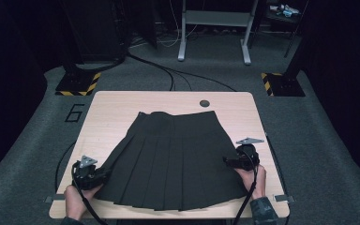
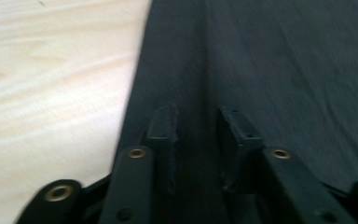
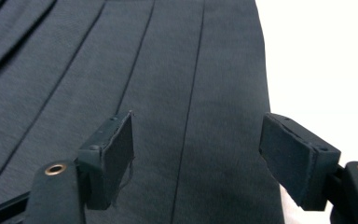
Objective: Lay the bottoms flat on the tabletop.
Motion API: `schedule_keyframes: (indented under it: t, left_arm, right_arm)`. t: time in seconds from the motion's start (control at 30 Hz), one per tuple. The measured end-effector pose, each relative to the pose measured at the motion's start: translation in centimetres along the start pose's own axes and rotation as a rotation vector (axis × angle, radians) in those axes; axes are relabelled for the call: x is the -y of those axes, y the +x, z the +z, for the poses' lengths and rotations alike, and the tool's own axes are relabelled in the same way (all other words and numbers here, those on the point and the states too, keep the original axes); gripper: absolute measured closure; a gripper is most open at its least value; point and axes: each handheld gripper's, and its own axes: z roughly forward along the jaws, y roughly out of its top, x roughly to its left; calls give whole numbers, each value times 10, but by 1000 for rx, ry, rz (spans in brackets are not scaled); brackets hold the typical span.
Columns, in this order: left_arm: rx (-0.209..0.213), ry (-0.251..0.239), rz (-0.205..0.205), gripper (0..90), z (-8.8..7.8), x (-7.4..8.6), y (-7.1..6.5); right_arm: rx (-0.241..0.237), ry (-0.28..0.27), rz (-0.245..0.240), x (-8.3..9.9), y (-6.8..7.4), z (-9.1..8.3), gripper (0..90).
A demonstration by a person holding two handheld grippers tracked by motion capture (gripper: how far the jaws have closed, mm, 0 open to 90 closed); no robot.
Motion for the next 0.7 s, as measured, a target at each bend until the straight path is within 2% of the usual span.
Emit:
schedule_keyframes:
  t: [0.07,0.1,0.17,0.27,0.33,0.4,0.47,0.53,0.57,0.63,0.7]
  left_arm:
    - [18,2,8,721,-1,8,-6]
    - [31,24,15,735,-3,11,-7]
    - [31,14,22,739,-6,18,-9]
    - [48,10,25,719,-12,22,-11]
    - [81,10,27,690,-19,21,-11]
    - [139,9,19,625,-25,18,-8]
    - [150,-6,6,515,-29,14,-6]
    - [130,-40,-3,396,-33,8,-4]
    - [126,-41,-7,326,-34,4,-2]
    - [107,-56,-15,245,-34,-2,0]
    - [92,-47,-17,156,-31,-8,3]
  right_arm:
    - [0,1,5,5,-2,1,256]
    - [-1,1,9,7,-2,1,256]
    - [2,4,9,11,-4,1,256]
    - [12,16,19,16,-6,1,253]
    - [11,17,20,18,-8,1,248]
    - [11,11,25,20,-8,-1,242]
    - [10,12,39,21,-8,-4,223]
    - [9,-1,28,21,-8,-7,199]
    - [8,-3,36,20,-6,-8,184]
    - [14,-9,19,20,-5,-11,155]
    - [17,-11,22,20,-2,-13,139]
